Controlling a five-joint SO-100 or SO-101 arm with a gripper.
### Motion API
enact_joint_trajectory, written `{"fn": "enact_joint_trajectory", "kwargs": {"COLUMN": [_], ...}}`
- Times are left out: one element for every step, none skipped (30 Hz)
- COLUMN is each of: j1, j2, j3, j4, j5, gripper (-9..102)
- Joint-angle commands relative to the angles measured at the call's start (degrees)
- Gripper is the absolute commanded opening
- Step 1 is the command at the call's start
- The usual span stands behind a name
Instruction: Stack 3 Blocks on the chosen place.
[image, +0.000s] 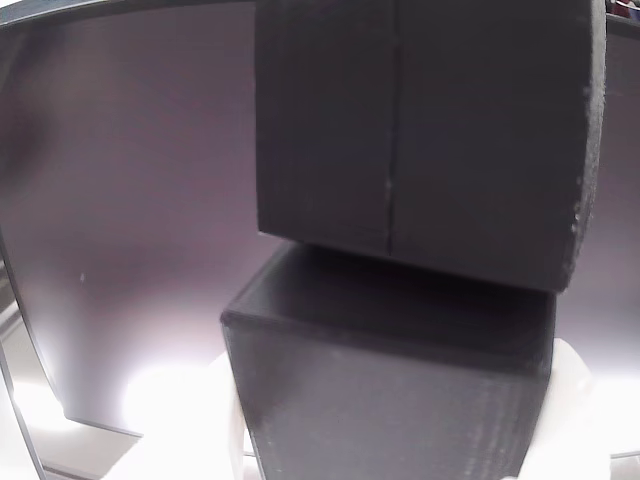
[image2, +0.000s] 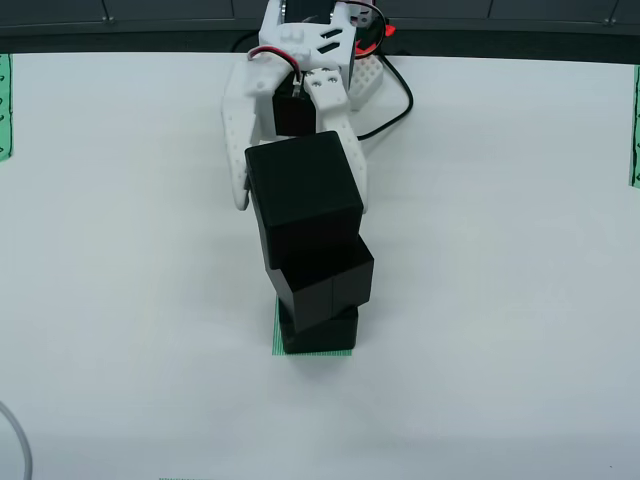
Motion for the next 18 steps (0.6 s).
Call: {"fn": "enact_joint_trajectory", "kwargs": {"j1": [-0.5, -0.6, -0.7, -0.8, -1.0, -1.1, -1.2, -1.4, -1.6, -1.7, -1.8, -1.8, -1.8, -1.8, -1.8, -1.8, -1.8, -1.7], "j2": [-1.6, -2.1, -2.5, -3.0, -3.5, -3.9, -4.2, -4.5, -4.7, -4.9, -4.9, -5.0, -5.0, -5.1, -5.2, -5.3, -5.4, -5.5], "j3": [-2.7, -2.9, -3.0, -3.3, -3.4, -3.5, -3.5, -3.5, -3.4, -3.4, -3.3, -3.2, -3.0, -2.7, -2.4, -1.7, -1.0, -0.4], "j4": [-1.6, -1.9, -2.3, -2.5, -2.7, -2.9, -3.2, -3.5, -4.0, -4.0, -4.2, -4.4, -4.7, -5.1, -5.9, -7.6, -9.4, -10.6], "j5": [0.2, 0.2, 0.2, 0.3, 0.3, 0.3, 0.4, 0.4, 0.4, 0.4, 0.4, 0.4, 0.3, 0.0, -0.3, -0.3, -0.4, -0.4], "gripper": [24, 24, 24, 24, 24, 24, 24, 24, 24, 24, 24, 24, 24, 24, 25, 26, 27, 28]}}
